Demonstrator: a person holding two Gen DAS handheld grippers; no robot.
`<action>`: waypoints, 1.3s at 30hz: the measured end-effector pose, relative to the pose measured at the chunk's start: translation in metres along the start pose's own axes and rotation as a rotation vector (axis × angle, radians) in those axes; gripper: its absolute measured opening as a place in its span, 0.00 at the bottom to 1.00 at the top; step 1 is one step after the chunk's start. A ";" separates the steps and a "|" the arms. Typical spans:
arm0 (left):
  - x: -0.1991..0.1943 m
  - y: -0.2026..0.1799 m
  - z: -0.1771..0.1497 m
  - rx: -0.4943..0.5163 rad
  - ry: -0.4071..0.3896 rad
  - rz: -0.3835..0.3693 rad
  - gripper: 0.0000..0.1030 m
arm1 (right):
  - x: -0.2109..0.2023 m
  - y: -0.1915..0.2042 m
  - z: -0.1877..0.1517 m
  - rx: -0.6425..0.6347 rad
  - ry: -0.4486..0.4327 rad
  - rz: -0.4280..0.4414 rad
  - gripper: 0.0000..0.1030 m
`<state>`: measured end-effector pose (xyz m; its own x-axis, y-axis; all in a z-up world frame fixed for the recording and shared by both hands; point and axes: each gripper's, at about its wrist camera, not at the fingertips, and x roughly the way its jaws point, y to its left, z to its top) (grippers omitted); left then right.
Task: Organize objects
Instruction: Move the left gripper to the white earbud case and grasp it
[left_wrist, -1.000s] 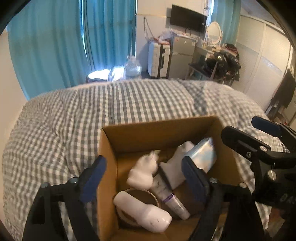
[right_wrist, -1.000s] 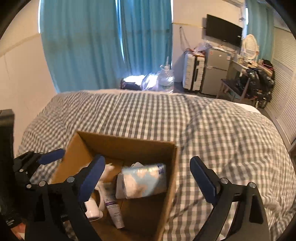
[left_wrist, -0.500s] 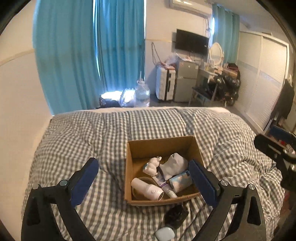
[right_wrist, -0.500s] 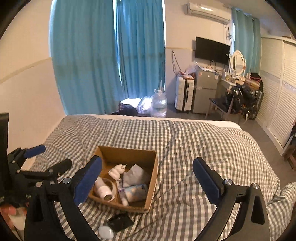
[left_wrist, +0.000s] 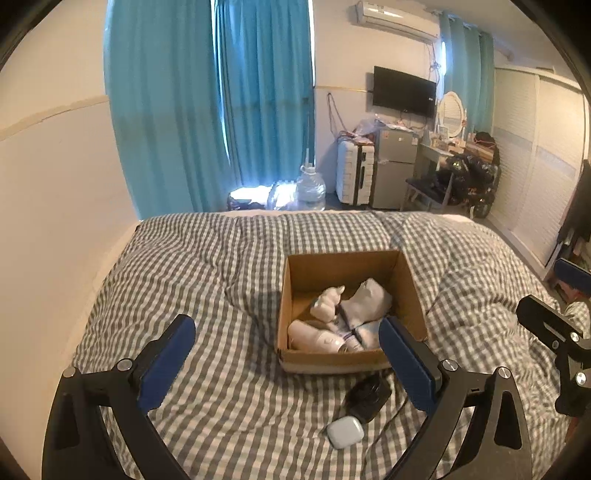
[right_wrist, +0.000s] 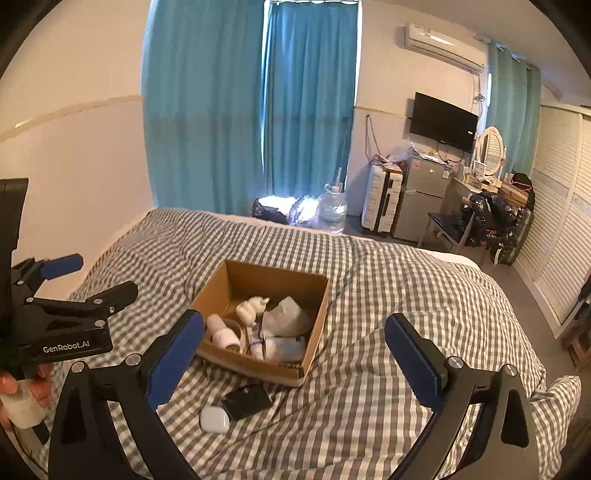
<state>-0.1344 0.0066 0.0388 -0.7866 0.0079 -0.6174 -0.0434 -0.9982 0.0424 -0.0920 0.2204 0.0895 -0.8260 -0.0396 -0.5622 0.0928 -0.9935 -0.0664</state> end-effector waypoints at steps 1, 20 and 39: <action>0.003 -0.002 -0.005 0.002 0.008 0.001 0.99 | 0.001 0.001 -0.005 -0.004 0.004 -0.002 0.96; 0.109 -0.049 -0.143 0.116 0.263 -0.030 0.99 | 0.105 -0.006 -0.111 0.027 0.218 -0.017 0.96; 0.156 -0.079 -0.178 0.171 0.451 -0.196 0.57 | 0.142 -0.010 -0.138 0.080 0.305 0.026 0.96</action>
<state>-0.1436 0.0759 -0.2009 -0.4122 0.1291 -0.9019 -0.2924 -0.9563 -0.0033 -0.1339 0.2395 -0.1033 -0.6182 -0.0428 -0.7848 0.0571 -0.9983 0.0095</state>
